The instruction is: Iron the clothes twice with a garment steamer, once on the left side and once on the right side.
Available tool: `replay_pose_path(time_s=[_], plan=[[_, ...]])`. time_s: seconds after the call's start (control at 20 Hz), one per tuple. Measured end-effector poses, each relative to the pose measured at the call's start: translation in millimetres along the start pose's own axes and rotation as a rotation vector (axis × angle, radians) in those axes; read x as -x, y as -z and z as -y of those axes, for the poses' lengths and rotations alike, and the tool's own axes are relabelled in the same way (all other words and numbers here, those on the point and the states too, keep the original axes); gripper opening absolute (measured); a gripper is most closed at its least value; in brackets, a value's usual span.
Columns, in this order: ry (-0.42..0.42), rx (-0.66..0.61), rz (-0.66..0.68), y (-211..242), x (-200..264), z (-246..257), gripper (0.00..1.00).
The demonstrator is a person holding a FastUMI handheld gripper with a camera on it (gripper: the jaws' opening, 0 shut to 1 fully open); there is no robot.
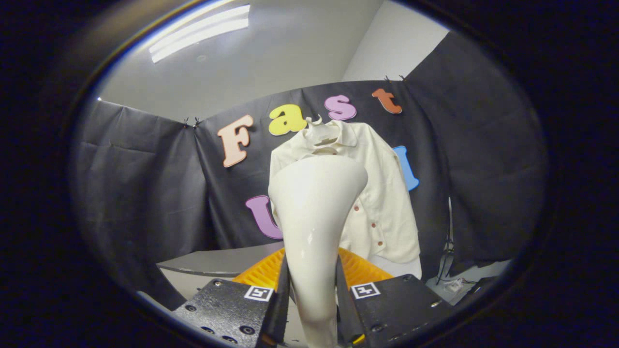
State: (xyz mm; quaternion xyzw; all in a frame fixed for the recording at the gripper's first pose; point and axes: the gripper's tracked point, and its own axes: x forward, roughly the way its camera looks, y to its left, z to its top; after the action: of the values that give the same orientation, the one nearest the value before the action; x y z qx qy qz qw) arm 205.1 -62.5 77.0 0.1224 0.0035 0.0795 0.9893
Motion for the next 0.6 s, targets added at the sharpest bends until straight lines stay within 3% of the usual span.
replay_pose_path(time_s=[0.6], plan=[[-0.013,0.075,0.06,31,48,-93,0.44]])
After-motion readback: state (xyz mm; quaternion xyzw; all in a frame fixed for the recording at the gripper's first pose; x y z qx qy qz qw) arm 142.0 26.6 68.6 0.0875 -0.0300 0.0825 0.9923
